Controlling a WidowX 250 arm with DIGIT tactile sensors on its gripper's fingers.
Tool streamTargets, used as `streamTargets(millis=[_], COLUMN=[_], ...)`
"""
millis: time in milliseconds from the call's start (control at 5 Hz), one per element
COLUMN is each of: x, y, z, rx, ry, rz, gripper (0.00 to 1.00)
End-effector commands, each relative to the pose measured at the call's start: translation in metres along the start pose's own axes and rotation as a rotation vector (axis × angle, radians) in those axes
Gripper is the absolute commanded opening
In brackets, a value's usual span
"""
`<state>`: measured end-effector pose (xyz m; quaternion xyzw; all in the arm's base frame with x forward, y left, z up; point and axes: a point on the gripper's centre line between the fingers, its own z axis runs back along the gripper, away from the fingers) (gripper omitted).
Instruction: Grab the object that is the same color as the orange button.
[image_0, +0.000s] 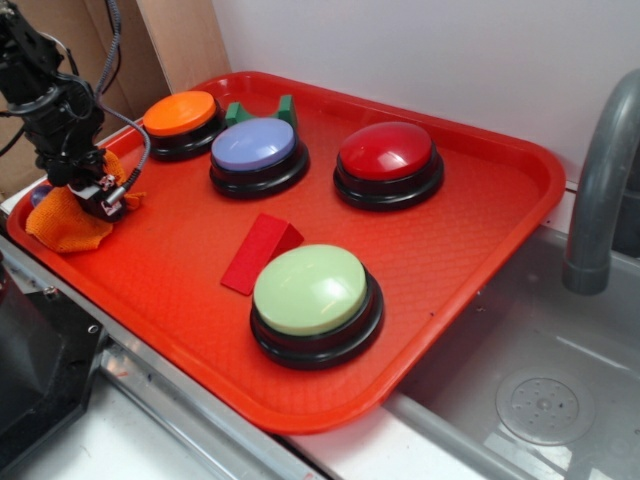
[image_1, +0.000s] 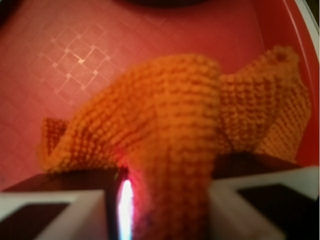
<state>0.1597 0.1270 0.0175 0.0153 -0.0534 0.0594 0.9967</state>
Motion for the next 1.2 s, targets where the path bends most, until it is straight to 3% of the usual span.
streamTargets(millis=[0, 200, 600, 1000], x=[0.017, 0.022, 0.017, 0.008], y=[-0.016, -0.039, -0.107, -0.141], z=[0.045, 0.076, 0.110, 0.104], rx=[0.044, 0.007, -0.162, -0.230], ry=[0.059, 0.045, 0.064, 0.082], rz=[-0.010, -0.017, -0.068, -0.097], gripper=[0.00, 0.00, 0.00, 0.00])
